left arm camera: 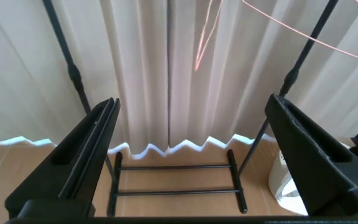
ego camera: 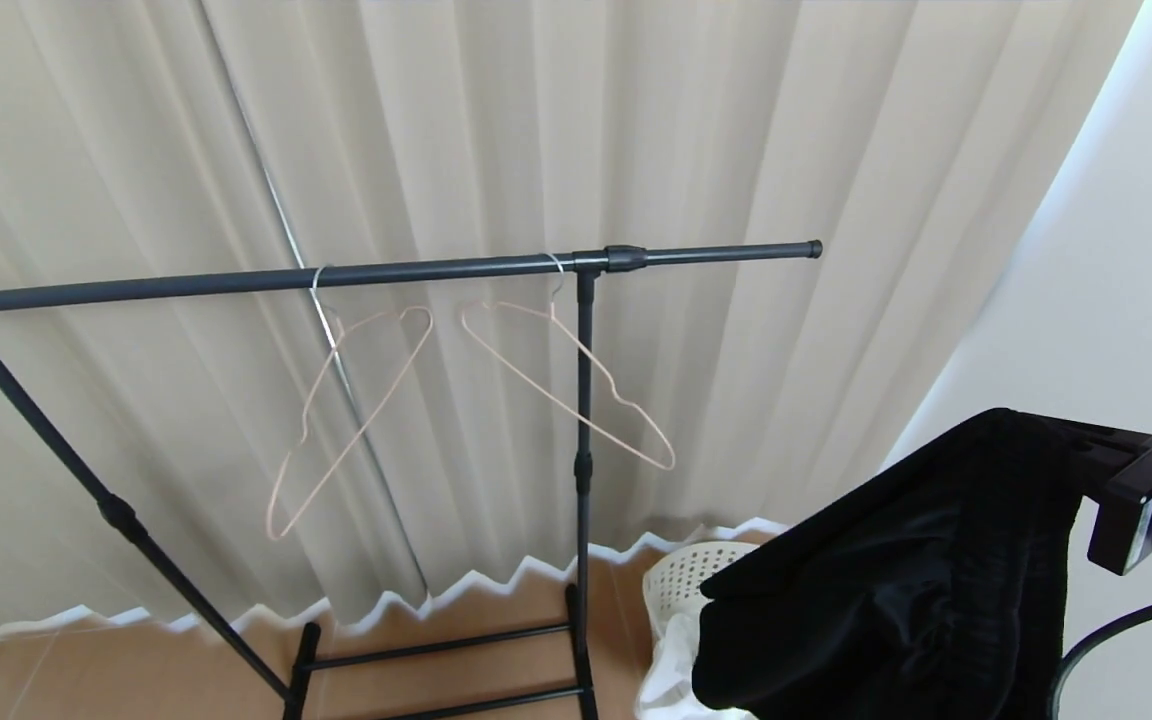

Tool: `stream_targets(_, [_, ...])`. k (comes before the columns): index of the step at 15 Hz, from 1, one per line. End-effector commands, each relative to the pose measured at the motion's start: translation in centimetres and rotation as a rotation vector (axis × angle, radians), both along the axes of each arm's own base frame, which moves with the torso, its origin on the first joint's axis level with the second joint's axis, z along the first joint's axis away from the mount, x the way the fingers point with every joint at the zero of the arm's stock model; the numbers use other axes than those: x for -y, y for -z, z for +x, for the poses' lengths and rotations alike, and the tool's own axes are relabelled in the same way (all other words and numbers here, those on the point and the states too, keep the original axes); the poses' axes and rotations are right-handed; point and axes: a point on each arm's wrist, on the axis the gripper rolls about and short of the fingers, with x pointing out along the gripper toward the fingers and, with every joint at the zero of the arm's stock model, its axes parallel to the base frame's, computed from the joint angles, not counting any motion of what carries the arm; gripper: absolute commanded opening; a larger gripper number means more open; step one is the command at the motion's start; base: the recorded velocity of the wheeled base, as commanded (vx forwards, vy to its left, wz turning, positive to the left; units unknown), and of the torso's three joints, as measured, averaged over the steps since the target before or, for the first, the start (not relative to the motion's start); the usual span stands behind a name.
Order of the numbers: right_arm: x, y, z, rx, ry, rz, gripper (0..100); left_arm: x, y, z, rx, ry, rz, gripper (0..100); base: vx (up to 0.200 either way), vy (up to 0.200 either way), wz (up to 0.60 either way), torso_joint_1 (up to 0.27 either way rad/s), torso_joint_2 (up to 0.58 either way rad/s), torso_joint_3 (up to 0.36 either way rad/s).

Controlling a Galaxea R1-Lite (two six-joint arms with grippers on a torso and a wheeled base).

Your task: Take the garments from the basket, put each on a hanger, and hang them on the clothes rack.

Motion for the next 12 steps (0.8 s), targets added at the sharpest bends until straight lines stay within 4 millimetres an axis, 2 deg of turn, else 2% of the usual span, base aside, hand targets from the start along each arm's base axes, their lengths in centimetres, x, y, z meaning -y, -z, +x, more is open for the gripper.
stream_targets(1, [-0.01, 0.02, -0.03, 0.001, -0.001, 0.000, 0, 0.00, -0.05, 0.00, 0.000, 0.000, -0.001, 100, -0.200, 0.200, 0.00, 0.002, 0.00, 0.002])
stream_targets(3, [-0.01, 0.02, -0.03, 0.001, -0.003, 0.000, 0, 0.00, -0.03, 0.00, -0.001, 0.000, -0.001, 100, -0.200, 0.200, 0.00, -0.019, 0.01, 0.005])
stream_targets(12, [0.01, 0.01, -0.10, 0.003, -0.001, -0.001, 0, 0.01, -0.03, 0.00, -0.001, -0.004, -0.002, 100, 0.000, 0.200, 0.00, 0.006, 0.00, 0.002])
